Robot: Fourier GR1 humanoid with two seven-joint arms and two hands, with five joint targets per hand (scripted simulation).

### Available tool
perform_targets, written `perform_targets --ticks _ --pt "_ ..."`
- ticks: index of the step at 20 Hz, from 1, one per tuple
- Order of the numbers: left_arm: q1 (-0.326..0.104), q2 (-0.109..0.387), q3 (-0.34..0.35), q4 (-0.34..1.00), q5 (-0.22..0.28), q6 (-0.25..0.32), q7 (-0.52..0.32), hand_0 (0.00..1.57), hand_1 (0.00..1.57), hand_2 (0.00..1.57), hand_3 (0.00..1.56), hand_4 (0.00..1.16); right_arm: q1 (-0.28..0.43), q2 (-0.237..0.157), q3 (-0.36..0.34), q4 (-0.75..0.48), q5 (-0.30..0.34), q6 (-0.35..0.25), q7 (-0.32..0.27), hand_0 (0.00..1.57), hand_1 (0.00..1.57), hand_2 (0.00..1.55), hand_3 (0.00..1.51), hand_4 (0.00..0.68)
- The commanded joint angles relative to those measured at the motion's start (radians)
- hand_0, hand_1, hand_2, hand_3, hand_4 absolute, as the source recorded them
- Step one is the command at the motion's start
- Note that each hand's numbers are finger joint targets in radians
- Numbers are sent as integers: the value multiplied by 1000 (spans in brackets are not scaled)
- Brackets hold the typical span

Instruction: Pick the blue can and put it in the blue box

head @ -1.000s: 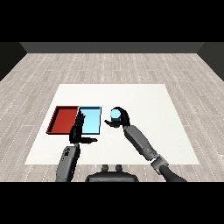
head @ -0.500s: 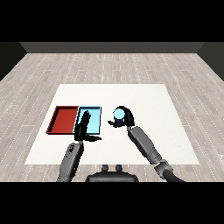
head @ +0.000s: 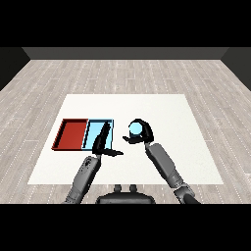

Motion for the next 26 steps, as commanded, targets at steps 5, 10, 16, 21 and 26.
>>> perform_targets --ticks 5,10,16,21,26 --pt "-80 -1 -60 128 50 70 -12 0 0 0 0 0 -4 63 -48 0 71 39 10 1416 1416 1448 1415 658" --pt "-129 -1 -110 230 109 84 -42 0 0 0 0 0 -44 64 -8 49 42 28 -27 1403 1403 1439 1403 668" --pt "-127 -1 -194 266 150 141 -80 0 0 0 0 0 18 64 -18 -50 80 70 18 1402 1402 1446 1411 682" --pt "-224 -1 -227 355 212 204 -114 0 0 0 0 0 -17 64 39 -5 65 24 -26 1399 1399 1444 1407 666" --pt "-204 -1 -230 236 188 194 2 0 0 0 0 0 10 64 50 -151 104 24 102 1394 1394 1426 1391 651"
